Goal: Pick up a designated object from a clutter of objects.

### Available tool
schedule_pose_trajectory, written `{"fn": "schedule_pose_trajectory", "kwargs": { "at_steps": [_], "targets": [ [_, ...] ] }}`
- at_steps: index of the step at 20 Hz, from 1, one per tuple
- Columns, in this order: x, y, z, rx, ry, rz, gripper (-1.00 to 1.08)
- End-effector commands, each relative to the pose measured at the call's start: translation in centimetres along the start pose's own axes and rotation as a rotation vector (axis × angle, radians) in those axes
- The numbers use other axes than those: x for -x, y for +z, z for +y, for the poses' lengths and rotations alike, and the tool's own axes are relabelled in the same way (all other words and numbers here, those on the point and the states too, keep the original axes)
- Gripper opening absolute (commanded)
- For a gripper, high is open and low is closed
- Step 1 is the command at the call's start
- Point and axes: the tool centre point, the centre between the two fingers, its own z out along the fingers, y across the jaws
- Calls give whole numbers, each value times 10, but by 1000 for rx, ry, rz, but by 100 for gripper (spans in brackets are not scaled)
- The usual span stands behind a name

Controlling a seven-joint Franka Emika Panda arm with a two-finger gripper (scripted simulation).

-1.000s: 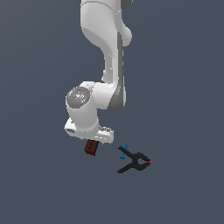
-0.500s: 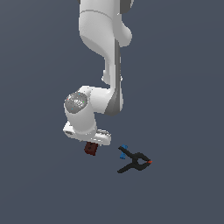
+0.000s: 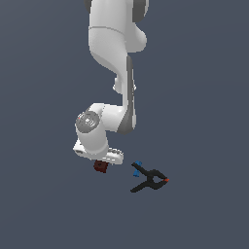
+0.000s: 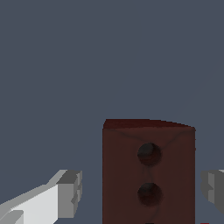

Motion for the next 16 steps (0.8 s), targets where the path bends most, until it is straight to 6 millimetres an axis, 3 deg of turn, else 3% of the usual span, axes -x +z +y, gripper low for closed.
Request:
{"fn": "schedule_pose_trajectory", "kwargs": {
  "at_steps": [1,6,7,16],
  "targets": [
    [0,10,0,0,1,1,100],
    [-1,17,0,0,1,1,100],
    [-1,17,0,0,1,1,-100],
    [-1,17,0,0,1,1,-100]
  ]
}}
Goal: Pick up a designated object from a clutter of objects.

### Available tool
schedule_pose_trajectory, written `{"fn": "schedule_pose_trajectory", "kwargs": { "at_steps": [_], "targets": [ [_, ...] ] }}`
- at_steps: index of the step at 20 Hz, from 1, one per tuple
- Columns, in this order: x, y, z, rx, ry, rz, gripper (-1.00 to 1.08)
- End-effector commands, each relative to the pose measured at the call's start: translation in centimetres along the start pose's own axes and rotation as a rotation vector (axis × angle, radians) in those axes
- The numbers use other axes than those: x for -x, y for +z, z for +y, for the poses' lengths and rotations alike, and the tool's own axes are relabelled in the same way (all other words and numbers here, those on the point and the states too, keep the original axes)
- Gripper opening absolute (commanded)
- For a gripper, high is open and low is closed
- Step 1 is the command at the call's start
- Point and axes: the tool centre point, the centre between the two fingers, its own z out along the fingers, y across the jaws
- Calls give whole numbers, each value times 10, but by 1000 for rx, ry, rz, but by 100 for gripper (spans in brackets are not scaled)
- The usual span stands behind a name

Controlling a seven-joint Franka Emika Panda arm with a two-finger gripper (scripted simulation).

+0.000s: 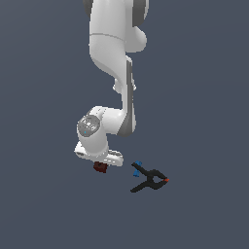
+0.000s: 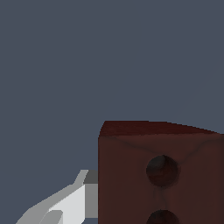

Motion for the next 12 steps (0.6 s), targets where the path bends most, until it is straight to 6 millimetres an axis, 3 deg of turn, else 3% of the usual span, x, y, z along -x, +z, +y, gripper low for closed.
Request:
{"fn": "schedule_pose_trajectory", "kwargs": {
  "at_steps": [1,6,12],
  "targets": [
    [0,0,0,0,0,0,-100],
    [-1,-9,1,0,0,0,-100],
    [-6,-41,7,0,0,0,-100]
  ]
}}
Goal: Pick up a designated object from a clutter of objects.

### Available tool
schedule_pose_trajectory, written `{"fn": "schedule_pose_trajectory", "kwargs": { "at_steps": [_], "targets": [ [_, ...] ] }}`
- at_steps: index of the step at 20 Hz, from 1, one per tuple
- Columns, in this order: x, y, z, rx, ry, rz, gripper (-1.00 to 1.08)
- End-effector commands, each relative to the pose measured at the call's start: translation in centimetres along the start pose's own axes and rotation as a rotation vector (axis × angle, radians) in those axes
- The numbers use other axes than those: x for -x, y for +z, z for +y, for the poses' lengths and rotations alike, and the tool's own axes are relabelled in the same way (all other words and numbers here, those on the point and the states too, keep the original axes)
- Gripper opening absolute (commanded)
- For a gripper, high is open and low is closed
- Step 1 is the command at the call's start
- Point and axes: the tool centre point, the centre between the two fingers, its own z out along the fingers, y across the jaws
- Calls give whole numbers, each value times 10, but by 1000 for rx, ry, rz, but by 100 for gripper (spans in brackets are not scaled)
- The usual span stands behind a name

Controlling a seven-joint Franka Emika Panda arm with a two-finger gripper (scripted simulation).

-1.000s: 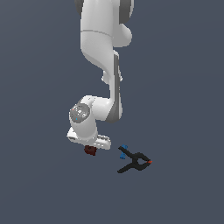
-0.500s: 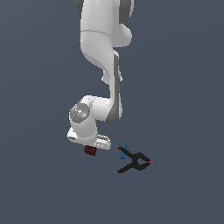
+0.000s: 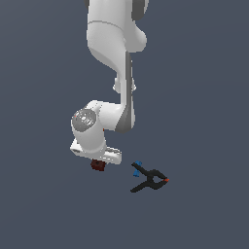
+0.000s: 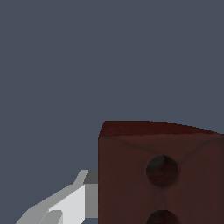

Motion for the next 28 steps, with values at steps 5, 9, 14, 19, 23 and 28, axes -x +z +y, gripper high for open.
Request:
{"fn": "schedule_pose_trajectory", "kwargs": {
  "at_steps": [5,9,14,19,23,28],
  "targets": [
    [-9,-54,8,0,0,3,-100],
    [-16,-97,16,0,1,3,-100],
    [-26,-154,24,0,1,3,-100],
    [-35,-208,33,1,1,4,-100],
    [-43,-246,39,1,1,4,-100],
    [-51,-281,44,0,0,4,-100]
  ]
}}
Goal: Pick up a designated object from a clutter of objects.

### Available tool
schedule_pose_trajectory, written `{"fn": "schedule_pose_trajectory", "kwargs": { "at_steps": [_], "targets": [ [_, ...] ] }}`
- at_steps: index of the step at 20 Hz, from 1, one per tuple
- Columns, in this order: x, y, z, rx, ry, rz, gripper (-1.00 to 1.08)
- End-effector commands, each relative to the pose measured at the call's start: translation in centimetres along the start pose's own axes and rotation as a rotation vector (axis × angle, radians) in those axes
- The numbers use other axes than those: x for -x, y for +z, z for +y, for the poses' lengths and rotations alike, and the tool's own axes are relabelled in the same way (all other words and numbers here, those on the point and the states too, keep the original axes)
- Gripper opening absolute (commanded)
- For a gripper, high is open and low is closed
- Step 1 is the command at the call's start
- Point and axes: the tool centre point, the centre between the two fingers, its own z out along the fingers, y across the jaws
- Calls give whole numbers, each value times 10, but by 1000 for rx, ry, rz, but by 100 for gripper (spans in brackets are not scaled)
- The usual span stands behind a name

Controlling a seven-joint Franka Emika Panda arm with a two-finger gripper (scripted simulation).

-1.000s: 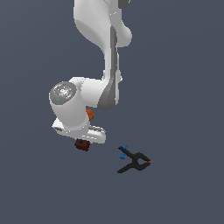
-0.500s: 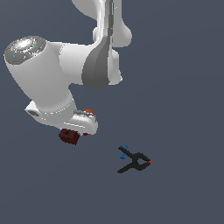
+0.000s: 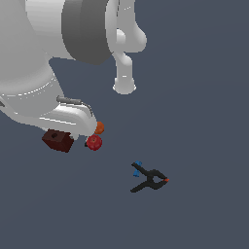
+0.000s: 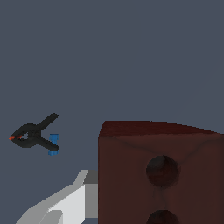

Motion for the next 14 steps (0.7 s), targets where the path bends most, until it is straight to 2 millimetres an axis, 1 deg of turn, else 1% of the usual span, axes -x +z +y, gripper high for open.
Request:
{"fn": "schedule_pose_trajectory", "kwargs": {
  "at_steps": [1,4,7,14],
  "targets": [
    [-3,-16,2,0,0,1,-100],
    [-7,-29,4,0,0,1,-100],
    [-9,-38,6,0,0,1,-100],
    [-11,-45,7,0,-1,1,-100]
  ]
}}
